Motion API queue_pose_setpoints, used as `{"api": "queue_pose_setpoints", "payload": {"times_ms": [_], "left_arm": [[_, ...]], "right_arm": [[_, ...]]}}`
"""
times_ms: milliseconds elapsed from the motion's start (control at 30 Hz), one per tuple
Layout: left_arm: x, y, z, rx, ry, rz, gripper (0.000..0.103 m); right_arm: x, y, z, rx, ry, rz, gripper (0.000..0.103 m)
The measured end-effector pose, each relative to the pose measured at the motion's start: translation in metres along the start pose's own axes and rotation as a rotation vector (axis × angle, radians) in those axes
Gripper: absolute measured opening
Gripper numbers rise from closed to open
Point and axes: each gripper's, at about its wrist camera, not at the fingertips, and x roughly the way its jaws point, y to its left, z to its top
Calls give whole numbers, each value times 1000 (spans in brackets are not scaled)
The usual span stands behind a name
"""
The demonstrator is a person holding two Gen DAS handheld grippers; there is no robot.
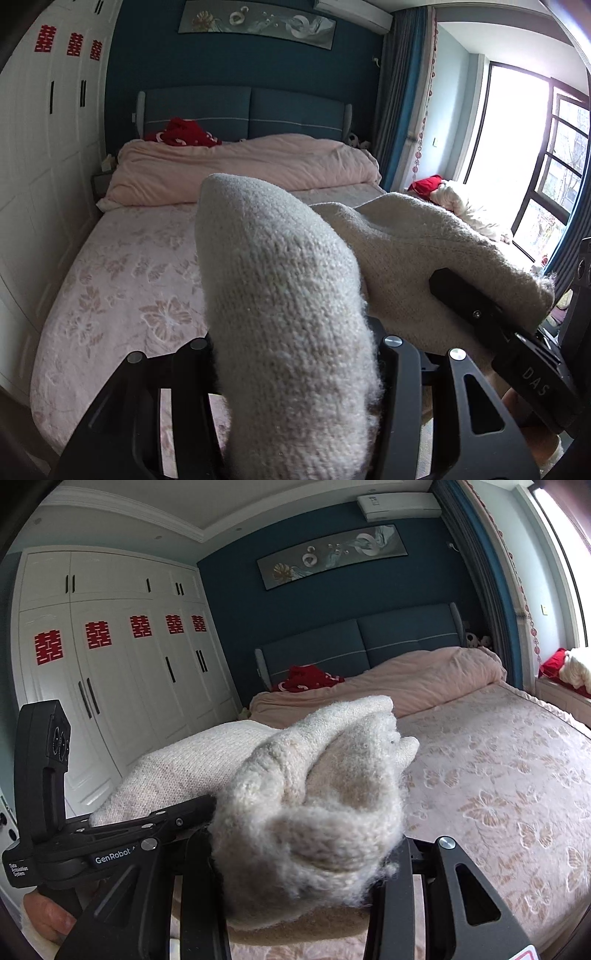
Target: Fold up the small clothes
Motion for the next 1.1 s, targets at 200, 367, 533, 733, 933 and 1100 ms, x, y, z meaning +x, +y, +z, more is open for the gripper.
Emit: {"api": "queue_pose_setpoints", "payload": {"times_ms": [200, 367, 533, 733, 933, 1100], "left_arm": [[-13, 18, 15, 15, -54, 26, 48], [-15, 42, 24, 33, -115, 29, 48], [15, 76, 9, 13, -108, 11, 57], [121, 153, -111, -162, 126, 94, 84], [121, 191, -191, -370, 248, 134, 74], [113, 157, -158, -281, 185, 88, 75]], "right_arm": [[18, 27, 15, -38, -17, 36, 36], [38, 42, 23, -51, -43, 69, 36], [85, 28, -7, -9, 8, 99, 48], [159, -51, -141, 83, 341, -99, 59], [138, -81, -182, 188, 466, -116, 6], [158, -43, -155, 102, 456, -40, 1]]}}
